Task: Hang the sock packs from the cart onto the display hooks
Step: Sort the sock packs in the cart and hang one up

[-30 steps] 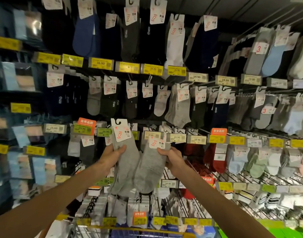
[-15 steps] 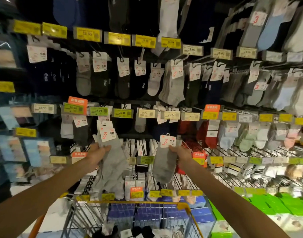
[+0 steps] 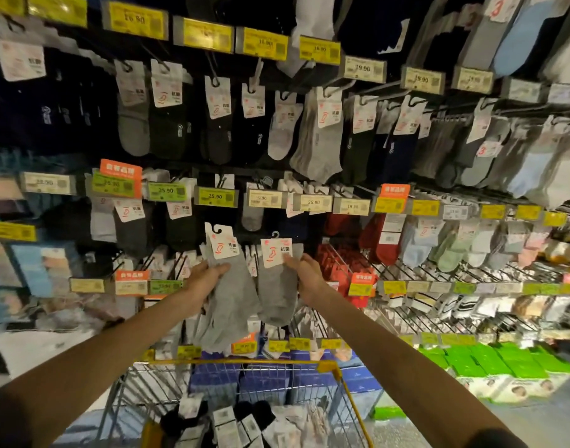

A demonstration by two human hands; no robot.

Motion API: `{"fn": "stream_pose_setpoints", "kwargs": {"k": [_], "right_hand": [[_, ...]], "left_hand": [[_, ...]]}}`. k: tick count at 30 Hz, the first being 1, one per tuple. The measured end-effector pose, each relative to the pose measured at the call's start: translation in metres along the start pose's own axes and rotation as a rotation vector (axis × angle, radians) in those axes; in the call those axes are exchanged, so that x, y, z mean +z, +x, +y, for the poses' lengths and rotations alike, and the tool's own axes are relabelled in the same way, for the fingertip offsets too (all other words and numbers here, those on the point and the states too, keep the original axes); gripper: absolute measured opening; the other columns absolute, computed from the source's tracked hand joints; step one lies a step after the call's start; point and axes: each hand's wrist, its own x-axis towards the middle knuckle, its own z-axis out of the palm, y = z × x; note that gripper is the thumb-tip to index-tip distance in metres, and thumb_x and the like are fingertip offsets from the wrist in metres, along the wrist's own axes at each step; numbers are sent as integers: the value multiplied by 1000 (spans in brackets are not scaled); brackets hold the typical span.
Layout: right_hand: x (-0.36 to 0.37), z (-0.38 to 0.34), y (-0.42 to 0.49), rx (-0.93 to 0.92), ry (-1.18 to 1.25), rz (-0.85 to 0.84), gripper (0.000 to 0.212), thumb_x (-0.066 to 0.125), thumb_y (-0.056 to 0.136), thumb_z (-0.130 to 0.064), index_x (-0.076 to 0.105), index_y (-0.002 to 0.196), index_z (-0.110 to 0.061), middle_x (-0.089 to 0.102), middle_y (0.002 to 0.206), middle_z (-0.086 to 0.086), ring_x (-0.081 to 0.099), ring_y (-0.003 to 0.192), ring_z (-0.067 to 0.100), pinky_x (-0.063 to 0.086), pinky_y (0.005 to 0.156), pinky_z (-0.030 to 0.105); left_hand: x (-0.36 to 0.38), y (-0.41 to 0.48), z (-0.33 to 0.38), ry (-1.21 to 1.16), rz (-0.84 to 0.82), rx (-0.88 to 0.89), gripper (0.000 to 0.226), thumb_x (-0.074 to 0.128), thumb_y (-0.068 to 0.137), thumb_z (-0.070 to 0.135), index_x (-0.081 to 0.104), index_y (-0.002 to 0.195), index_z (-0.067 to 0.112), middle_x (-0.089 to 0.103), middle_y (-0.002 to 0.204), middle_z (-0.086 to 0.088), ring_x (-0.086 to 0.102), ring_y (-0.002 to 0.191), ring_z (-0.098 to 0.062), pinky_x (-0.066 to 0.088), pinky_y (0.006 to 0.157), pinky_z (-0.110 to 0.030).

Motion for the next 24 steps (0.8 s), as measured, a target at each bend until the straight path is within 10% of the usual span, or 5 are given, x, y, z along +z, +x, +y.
{"fn": "stream_pose_setpoints", "kwargs": {"k": [12,24], "right_hand": [[9,-13,95,-181,-149,-165,26,67,91,-11,57,115,-6,69,113,11,65,107,29,55,91,41],[13,-23,144,-203,-38,-270,40,62,91,1,51,127,-10,69,117,8,68,105,19,58,84,31]], "left_hand": [[3,79,16,-39,36,-116,38,75,82,44,70,112,21,75,106,-6,71,97,-26,53,97,-46],[19,129,27,-129,-28,-182,35,76,80,36,74,108,15,75,104,-11,70,101,-31,50,99,-46]]}}
